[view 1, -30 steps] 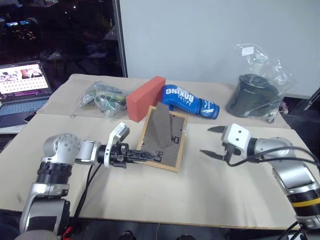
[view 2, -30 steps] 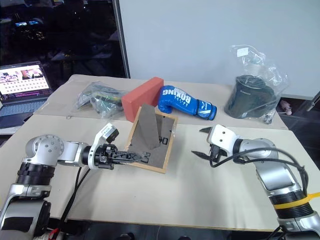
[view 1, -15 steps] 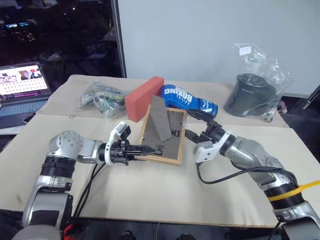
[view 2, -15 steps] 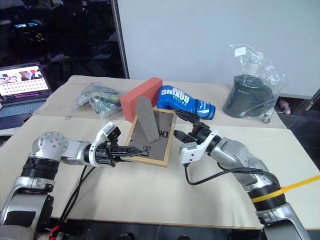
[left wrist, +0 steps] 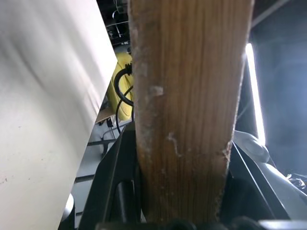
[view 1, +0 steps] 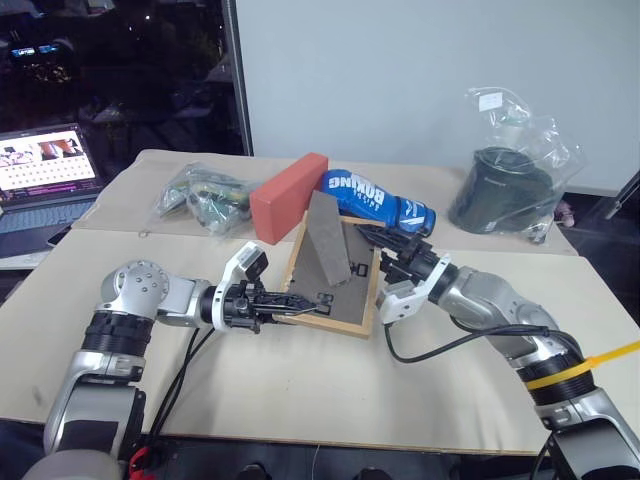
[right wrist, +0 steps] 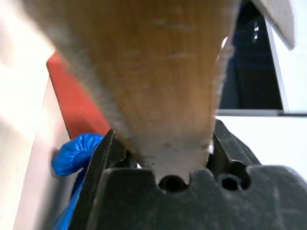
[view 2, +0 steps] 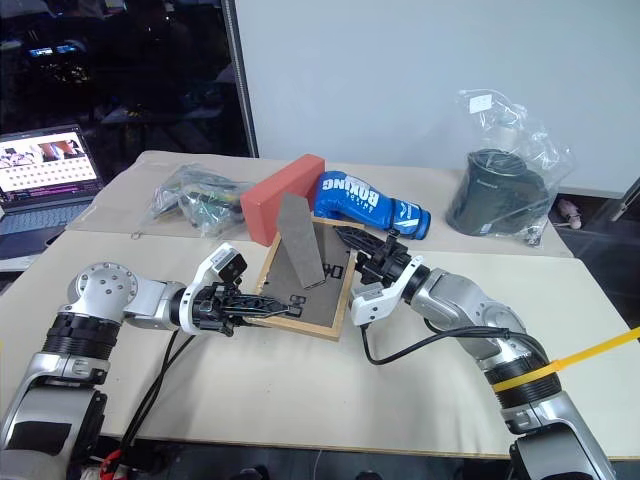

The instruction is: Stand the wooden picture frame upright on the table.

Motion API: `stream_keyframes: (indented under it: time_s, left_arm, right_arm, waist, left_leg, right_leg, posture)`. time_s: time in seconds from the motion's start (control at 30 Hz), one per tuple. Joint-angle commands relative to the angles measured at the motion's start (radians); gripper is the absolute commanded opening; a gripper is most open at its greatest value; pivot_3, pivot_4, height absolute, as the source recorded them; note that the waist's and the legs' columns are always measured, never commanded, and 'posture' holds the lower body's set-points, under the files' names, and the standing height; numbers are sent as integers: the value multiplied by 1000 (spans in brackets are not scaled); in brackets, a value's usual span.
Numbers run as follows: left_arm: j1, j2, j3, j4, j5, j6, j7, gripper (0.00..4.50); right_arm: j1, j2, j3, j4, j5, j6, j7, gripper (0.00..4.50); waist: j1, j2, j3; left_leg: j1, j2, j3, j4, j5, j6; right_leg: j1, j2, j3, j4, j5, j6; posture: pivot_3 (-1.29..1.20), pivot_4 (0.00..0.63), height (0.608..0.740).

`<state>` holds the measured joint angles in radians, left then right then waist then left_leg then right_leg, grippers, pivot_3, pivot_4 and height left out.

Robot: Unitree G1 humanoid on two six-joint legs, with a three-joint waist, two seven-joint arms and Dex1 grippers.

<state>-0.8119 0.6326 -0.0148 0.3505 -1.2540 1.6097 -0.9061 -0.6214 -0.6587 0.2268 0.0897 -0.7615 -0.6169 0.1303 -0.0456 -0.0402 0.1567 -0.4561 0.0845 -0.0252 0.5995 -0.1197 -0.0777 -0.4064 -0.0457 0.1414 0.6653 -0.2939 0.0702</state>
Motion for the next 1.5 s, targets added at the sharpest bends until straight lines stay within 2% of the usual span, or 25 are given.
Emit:
stream_keyframes:
  time_s: [0.03,0.13,0.17,0.2,0.27,0.43,0.5,0.6,0.77,0.87,0.97,1.07,1.33,1.5]
  left_arm:
    - [7,27,46,-35,50,-3,11,2760]
    - [22,55,68,-68,91,-58,-20,3886]
    - [41,80,62,-108,144,-146,-40,4301]
    - [67,89,62,-151,214,-264,-34,4500]
    - [125,59,105,-221,381,-592,24,4500]
    - [257,77,154,-361,415,-776,-108,4500]
    - [304,104,143,-405,435,-808,-147,4500]
    - [375,145,117,-476,517,-931,-210,4500]
    - [448,178,140,-547,563,-1051,-280,4500]
    - [453,180,160,-549,550,-1067,-296,4500]
    - [452,163,176,-569,550,-1096,-286,4500]
    - [440,153,205,-569,522,-1079,-262,4500]
    - [422,173,231,-511,563,-1109,-255,4500]
    - [412,174,226,-494,549,-1088,-263,4500]
  right_arm:
    - [-14,-6,-43,-26,86,-23,-8,1297]
    - [-10,-7,-46,-23,123,-29,15,1259]
    - [-7,0,-46,-20,165,-19,43,1259]
    - [-5,6,-45,-18,199,-5,72,1259]
    - [0,30,-39,-13,340,49,179,1259]
    - [44,102,-63,-53,695,316,473,1259]
    - [70,142,-105,-98,880,518,564,1259]
    - [86,168,-151,-154,1073,792,629,1255]
    - [75,181,-227,-182,1290,1200,607,1253]
    - [39,201,-261,-132,1364,1348,590,1253]
    - [-7,221,-284,-31,1369,1404,567,1252]
    - [-42,241,-311,65,1369,1422,556,1252]
    - [-19,297,-341,167,1387,1467,581,1252]
    - [26,333,-324,136,1379,1468,570,1251]
  waist:
    - [0,0,0]
    - [-1,0,0]
    - [-1,0,0]
    - [-2,0,0]
    - [0,0,0]
    - [0,0,0]
    - [1,0,1]
    - [2,5,3]
    - [6,4,3]
    - [5,4,3]
    - [2,4,3]
    - [0,4,4]
    - [-1,4,4]
    - [-2,4,4]
  left_leg:
    - [0,0,0,0,0,0]
    - [0,0,0,0,0,0]
    - [0,0,0,0,0,0]
    - [0,0,0,0,0,0]
    - [1,0,0,0,0,0]
    - [2,1,0,-1,1,-2]
    - [2,1,0,-1,1,-1]
    - [2,1,0,0,2,-1]
    - [2,2,0,0,2,0]
    - [2,1,0,0,2,0]
    - [2,1,0,0,3,0]
    - [1,1,0,0,3,0]
    - [1,1,0,-1,3,1]
    - [1,1,0,-1,3,1]
  right_leg:
    - [0,0,0,0,0,0]
    - [0,0,0,0,0,0]
    - [1,0,0,0,0,0]
    - [1,0,0,0,0,0]
    - [1,0,0,0,0,0]
    - [4,0,0,-1,1,-1]
    - [4,0,0,0,1,-1]
    - [4,0,-1,0,1,-1]
    - [3,1,-1,0,1,-1]
    - [3,0,-1,0,1,-1]
    - [3,1,-1,0,1,-1]
    - [2,0,-1,0,1,-1]
    - [2,1,-1,-1,1,-1]
    - [2,1,-1,0,1,-1]
  posture:
    - [0,150,723]
    - [0,150,723]
    - [0,150,723]
    - [0,150,723]
    - [0,150,723]
    - [0,150,723]
    - [0,150,723]
    - [0,150,723]
    - [0,150,723]
    - [0,150,723]
    - [0,150,723]
    - [0,150,723]
    - [0,150,723]
    - [0,150,723]
